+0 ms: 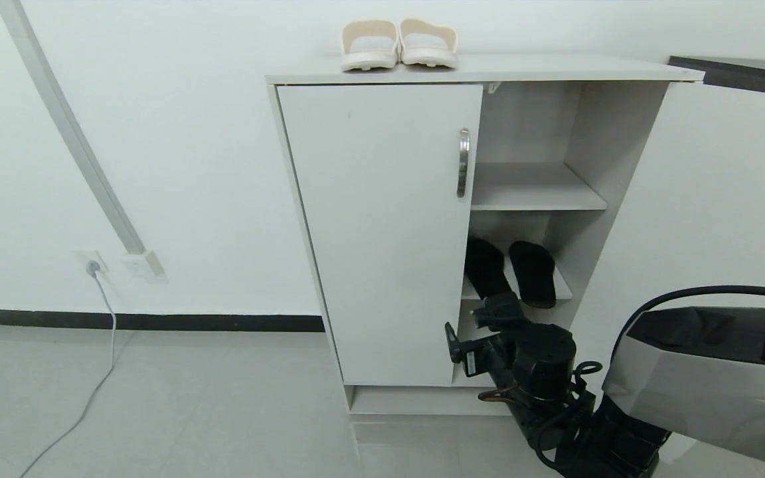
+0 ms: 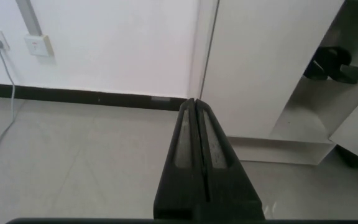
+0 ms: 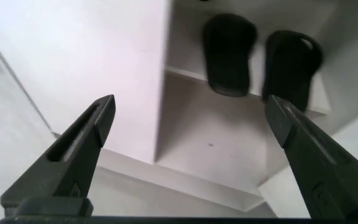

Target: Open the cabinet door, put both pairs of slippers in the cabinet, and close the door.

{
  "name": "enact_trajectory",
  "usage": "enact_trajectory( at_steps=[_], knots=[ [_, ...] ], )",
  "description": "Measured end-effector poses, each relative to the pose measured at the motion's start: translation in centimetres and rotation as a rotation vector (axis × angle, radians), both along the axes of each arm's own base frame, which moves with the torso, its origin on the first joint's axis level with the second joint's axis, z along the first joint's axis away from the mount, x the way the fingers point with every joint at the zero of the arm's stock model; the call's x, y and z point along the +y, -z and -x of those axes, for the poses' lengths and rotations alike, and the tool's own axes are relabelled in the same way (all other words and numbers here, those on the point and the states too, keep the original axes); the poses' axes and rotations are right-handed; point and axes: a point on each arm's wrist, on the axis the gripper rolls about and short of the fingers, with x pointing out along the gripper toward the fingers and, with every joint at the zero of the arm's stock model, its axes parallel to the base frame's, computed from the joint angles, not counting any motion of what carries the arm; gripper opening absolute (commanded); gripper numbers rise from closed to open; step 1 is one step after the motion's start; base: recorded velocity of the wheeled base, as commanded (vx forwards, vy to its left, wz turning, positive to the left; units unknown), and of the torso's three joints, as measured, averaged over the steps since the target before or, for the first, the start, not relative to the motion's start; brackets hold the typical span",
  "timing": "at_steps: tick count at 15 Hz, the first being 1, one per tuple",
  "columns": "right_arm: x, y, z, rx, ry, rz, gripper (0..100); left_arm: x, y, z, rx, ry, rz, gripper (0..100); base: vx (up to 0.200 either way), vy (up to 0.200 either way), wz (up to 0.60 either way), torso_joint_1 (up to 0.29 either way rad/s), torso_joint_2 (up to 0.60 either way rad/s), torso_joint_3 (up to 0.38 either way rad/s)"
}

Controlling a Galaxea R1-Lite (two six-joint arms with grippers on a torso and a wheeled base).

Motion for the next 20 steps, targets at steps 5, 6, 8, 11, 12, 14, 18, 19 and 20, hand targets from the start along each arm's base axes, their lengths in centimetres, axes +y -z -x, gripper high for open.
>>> enact_trajectory(
  at_steps=[5, 6, 8, 11, 12, 14, 18, 19, 20],
  knots=[
    [0.05, 0.08, -0.02, -0.011, -0.001, -0.004, 100, 0.0, 0.0, 0.0, 0.0, 0.0, 0.002, 0, 0.0, 0.12, 0.0, 0.001, 0.0, 0.001],
    [0.09, 0.1, -0.04, -0.011, -0.001, -0.004, 100, 0.0, 0.0, 0.0, 0.0, -0.001, 0.003, 0, 0.0, 0.0, 0.0, 0.0, 0.0, 0.0],
    [0.16, 0.16, -0.04, -0.012, -0.004, -0.004, 100, 0.0, 0.0, 0.0, -0.001, -0.001, 0.002, 0, 0.0, 0.0, 0.0, 0.0, 0.0, 0.0],
    [0.17, 0.27, -0.09, -0.011, -0.002, -0.001, 100, 0.0, -0.02, 0.0, -0.001, -0.002, 0.003, 0, 0.0, 0.0, 0.0, 0.0, 0.0, 0.0],
    [0.18, 0.29, -0.09, -0.01, -0.002, -0.001, 100, 0.0, -0.01, 0.0, -0.001, -0.001, 0.003, 0, 0.0, 0.0, 0.0, 0.0, 0.0, 0.0],
    [0.1, 0.32, -0.17, -0.011, 0.001, -0.001, 100, 0.0, 0.0, 0.0, -0.001, -0.002, 0.003, 0, 0.0, 0.0, 0.0, 0.0, 0.0, 0.0],
    [0.15, 0.3, -0.17, -0.014, 0.0, -0.004, 100, 0.0, 0.0, 0.0, 0.0, -0.004, 0.003, 0, 0.0, 0.0, 0.0, 0.0, 0.0, 0.0],
    [0.16, 0.33, -0.15, -0.013, -0.001, -0.004, 100, 0.0, 0.0, 0.0, -0.001, -0.004, 0.003, 0, 0.0, 0.0, 0.0, 0.0, 0.0, 0.0],
    [0.21, 0.38, -0.12, -0.012, -0.002, -0.002, 100, 0.01, 0.0, 0.0, -0.001, -0.003, 0.003, 0, 0.0, 0.0, 0.0, 0.0, 0.0, 0.0]
  ],
)
